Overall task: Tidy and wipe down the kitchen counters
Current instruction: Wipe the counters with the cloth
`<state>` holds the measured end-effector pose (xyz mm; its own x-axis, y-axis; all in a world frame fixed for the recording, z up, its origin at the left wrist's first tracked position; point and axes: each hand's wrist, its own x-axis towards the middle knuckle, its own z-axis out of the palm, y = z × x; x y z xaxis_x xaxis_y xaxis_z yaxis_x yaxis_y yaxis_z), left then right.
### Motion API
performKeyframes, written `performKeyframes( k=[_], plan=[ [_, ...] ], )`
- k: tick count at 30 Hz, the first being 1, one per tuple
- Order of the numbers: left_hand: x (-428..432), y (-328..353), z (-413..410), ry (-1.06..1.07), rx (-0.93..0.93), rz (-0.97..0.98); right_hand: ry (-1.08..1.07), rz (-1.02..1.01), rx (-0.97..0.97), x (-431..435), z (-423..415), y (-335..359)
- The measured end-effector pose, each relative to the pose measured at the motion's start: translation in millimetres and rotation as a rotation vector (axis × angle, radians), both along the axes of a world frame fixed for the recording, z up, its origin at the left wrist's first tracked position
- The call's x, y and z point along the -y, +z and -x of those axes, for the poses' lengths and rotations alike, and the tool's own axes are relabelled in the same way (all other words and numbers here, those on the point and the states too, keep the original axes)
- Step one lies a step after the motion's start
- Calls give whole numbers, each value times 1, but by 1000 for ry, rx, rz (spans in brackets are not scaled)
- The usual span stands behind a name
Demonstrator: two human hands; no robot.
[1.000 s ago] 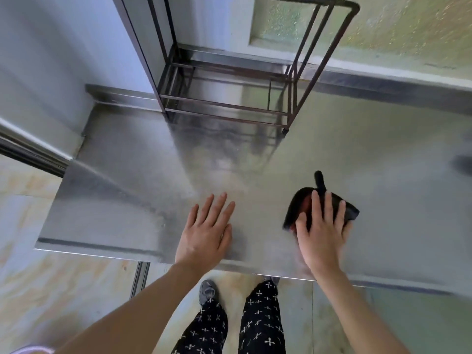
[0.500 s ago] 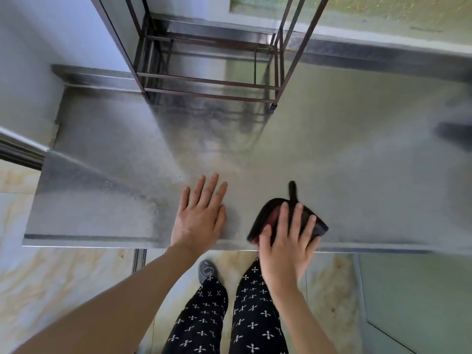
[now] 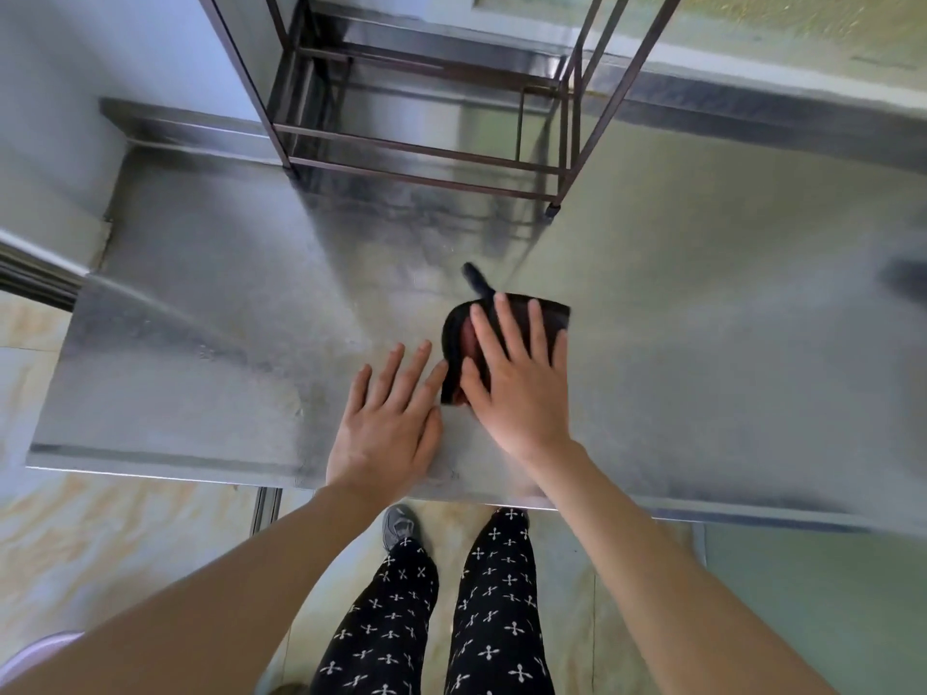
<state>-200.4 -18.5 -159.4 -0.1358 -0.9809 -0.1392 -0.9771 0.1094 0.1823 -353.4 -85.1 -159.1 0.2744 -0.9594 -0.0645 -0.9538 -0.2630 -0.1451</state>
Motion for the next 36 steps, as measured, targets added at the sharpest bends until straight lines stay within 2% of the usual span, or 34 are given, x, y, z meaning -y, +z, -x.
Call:
performKeyframes(
  k=[2,4,8,9,10,12,14,16,18,21,22,24,28,30,33,34,36],
  plan=[
    [-1,0,0,3,-2,1,138,16,-7,10,14,-2],
    [-1,0,0,9,-1,0,102,38,-23,29,33,-2],
    [-1,-2,0,13,4,-5,-369,-29,24,62,28,-3],
    [-1,-2,0,13,3,-1,-417,-31,34,64,15,-3],
    [-1,-2,0,15,0,2,-391,-19,42,63,2,-1],
    [-1,-3,0,15,-4,7,-171,14,39,58,-17,-1],
    [-2,-3,0,10,-3,12,93,30,5,57,-15,-3],
    [-2,-3,-1,10,-2,18,206,47,-4,63,2,-4],
    [-2,-4,-1,13,-13,20,93,51,-18,69,20,-5],
    [-2,-4,-1,17,-30,23,-307,0,33,74,19,-4],
    [-2,-4,-1,20,-39,25,-363,-15,42,73,11,-3],
    [-2,-4,-1,26,-53,34,-278,-11,48,70,-5,0],
    [-2,-1,-2,34,-103,47,63,27,13,62,6,-1],
    [-2,-1,-2,33,-107,50,-28,34,11,60,21,-3],
    [-2,-2,-2,26,-97,46,-405,-37,49,45,23,0],
    [-2,-2,-1,24,-93,44,-439,-50,56,35,18,2],
    [-1,-1,0,24,-90,44,-260,-23,49,8,10,4]
  ],
)
